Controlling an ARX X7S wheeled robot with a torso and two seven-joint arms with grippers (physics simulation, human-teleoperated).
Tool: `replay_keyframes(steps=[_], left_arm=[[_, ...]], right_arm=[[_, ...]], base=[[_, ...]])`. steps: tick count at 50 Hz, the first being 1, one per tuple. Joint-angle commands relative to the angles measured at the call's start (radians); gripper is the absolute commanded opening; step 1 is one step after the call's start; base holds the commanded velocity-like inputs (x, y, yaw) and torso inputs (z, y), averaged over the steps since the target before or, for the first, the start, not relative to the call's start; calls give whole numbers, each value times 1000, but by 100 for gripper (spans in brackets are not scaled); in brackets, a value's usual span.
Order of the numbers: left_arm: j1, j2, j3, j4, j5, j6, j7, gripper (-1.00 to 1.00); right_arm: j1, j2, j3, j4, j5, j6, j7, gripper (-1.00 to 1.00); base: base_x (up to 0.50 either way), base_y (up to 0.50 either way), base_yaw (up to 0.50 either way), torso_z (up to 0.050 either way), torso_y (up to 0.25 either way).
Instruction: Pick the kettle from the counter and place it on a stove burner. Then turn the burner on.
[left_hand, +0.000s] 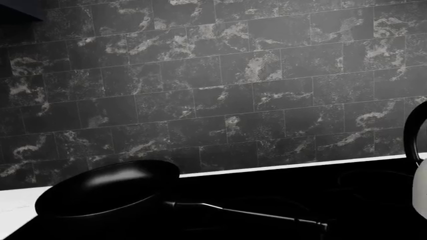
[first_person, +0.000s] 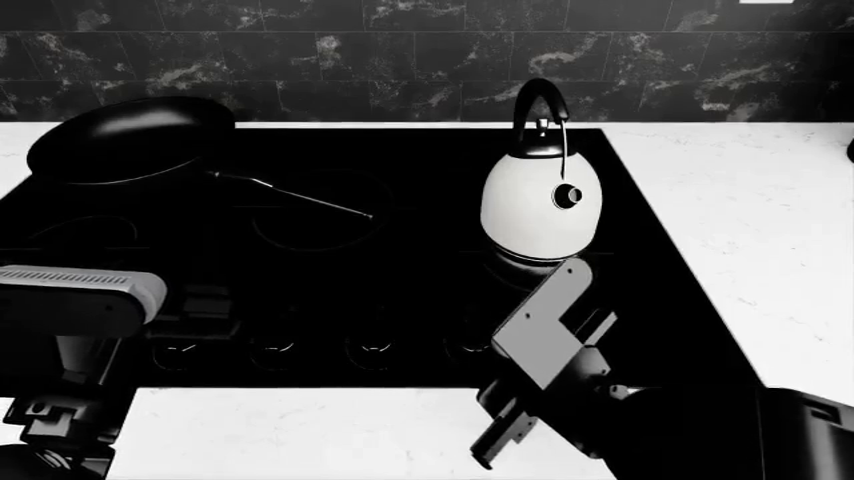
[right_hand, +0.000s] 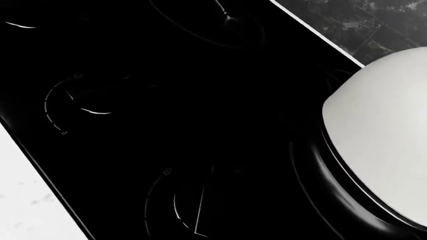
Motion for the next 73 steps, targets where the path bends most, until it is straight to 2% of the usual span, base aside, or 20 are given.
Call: replay_keyframes(steps=[1,4,5,15,21,32,44,51,56,60,64,73], left_arm=[[2,0,2,-4,1,4,1,100],[4,0,3,-3,2,7,2,100],[4,0,2,-4,2,7,2,100],[-1,1,1,0,-3,9,0,100],[5,0,1,2,6,22,6,100],[37,-6,-26,-1,6,53,18,100],[181,-21,-129,49,-9,160,67,100],[307,4,-166,46,48,282,152,100],[355,18,-186,41,64,333,185,100],[401,25,-221,38,62,372,207,100],[425,30,-239,34,58,396,223,100],[463,38,-272,31,51,431,243,100]], right_arm=[[-32,55,-76,80,-170,129,12,-100],[-43,65,-13,86,-85,101,90,-100],[-39,82,-9,59,-100,89,94,100],[-45,163,29,-150,-60,44,175,100],[-51,186,74,-235,-3,3,292,100],[-71,236,89,-373,11,-33,372,100],[-177,375,82,-511,-59,-149,501,100],[-272,472,34,-555,-176,-271,544,100],[-270,503,-45,-555,-235,-335,562,100],[-204,535,-165,-556,-280,-398,579,100],[-63,557,-355,-556,-317,-449,599,100],[324,577,-878,-556,-417,-570,670,100]], base=[[0,-5,-6,0,0],[0,-3,-4,0,0],[0,0,-6,0,0],[1,-2,-3,0,0],[0,0,0,0,0],[0,0,0,0,0],[0,0,0,0,0],[0,0,0,0,0],[0,0,0,0,0],[0,0,0,0,0],[0,0,0,0,0],[0,0,0,0,0]])
